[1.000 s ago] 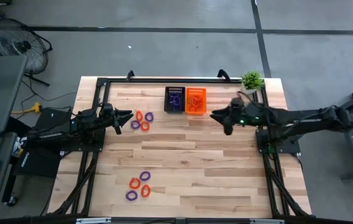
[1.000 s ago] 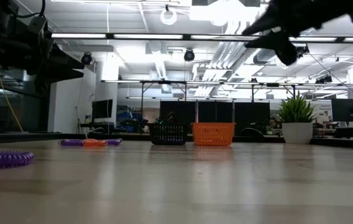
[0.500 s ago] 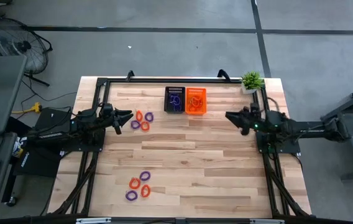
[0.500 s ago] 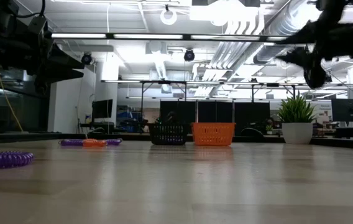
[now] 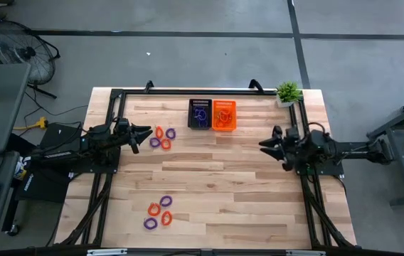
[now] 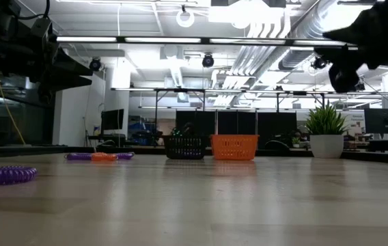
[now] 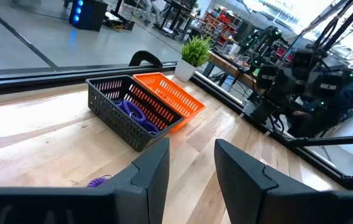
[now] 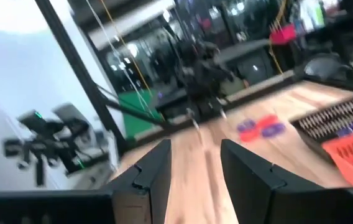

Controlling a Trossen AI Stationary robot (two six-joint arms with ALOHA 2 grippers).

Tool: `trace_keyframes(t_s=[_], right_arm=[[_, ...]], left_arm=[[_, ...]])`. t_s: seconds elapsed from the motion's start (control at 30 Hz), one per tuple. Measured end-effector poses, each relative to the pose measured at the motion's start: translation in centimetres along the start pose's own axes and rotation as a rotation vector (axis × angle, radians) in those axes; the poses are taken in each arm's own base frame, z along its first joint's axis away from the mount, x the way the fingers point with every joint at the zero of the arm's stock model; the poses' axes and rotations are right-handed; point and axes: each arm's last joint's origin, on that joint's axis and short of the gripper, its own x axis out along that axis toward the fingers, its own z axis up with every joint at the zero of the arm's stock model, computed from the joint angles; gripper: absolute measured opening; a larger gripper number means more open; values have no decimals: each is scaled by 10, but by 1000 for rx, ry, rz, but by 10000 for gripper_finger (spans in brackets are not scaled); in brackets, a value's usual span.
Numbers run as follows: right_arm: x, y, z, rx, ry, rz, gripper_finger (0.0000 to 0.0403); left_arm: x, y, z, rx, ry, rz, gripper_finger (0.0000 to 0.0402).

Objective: Sort spring keychains
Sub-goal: Put the orange spring keychain in the orange bin

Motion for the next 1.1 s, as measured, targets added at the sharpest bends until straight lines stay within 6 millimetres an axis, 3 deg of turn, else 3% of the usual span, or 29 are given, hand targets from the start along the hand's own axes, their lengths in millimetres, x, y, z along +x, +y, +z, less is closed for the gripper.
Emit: trace_keyframes(t_s=[0.37,1.1], right_arm=[[-2,-11,-13,-79,89,-220,134],[-2,-11,-16,-91,137,-190,134]], left_arm=[[0,0,0,0,0,0,126],[0,0,0,0,0,0,126]])
